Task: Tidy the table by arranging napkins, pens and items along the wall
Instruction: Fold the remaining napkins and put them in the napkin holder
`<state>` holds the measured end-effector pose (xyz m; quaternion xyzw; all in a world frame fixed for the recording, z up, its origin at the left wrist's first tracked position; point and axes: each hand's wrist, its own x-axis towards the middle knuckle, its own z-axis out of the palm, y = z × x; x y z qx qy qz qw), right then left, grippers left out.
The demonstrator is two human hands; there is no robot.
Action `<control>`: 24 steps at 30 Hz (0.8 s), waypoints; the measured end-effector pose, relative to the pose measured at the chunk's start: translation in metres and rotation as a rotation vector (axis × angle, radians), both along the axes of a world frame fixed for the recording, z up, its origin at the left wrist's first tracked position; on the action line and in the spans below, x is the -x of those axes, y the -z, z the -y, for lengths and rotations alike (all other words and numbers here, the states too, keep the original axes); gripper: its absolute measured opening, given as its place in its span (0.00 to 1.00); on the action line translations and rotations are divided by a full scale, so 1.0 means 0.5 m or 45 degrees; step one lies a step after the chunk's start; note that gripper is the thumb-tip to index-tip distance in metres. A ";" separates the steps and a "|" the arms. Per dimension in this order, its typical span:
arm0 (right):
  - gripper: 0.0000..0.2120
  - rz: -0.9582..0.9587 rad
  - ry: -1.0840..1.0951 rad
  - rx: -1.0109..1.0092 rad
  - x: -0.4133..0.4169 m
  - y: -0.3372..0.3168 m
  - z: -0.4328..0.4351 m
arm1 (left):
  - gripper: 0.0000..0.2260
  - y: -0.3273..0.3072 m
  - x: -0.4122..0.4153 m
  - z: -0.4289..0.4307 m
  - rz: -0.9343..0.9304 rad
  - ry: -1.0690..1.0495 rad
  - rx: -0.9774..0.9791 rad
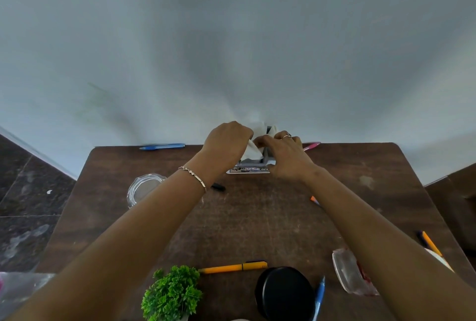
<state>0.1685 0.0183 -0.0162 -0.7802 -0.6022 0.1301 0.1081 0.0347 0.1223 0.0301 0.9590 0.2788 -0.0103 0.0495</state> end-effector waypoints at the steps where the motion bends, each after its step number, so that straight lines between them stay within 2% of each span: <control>1: 0.30 0.003 0.014 -0.028 0.002 0.001 -0.002 | 0.14 0.001 -0.004 0.001 -0.013 0.013 -0.026; 9: 0.25 0.075 0.189 -0.209 0.012 0.012 -0.006 | 0.13 0.006 -0.042 0.010 -0.105 0.145 -0.144; 12: 0.21 0.091 0.215 -0.258 0.018 0.017 -0.007 | 0.15 0.017 -0.045 0.000 0.006 0.180 -0.099; 17: 0.20 0.097 0.223 -0.270 0.026 0.018 -0.009 | 0.08 0.028 -0.027 -0.022 0.215 0.030 0.129; 24: 0.09 0.118 0.282 -0.392 0.029 0.025 0.001 | 0.07 0.058 -0.020 -0.013 0.157 0.124 -0.099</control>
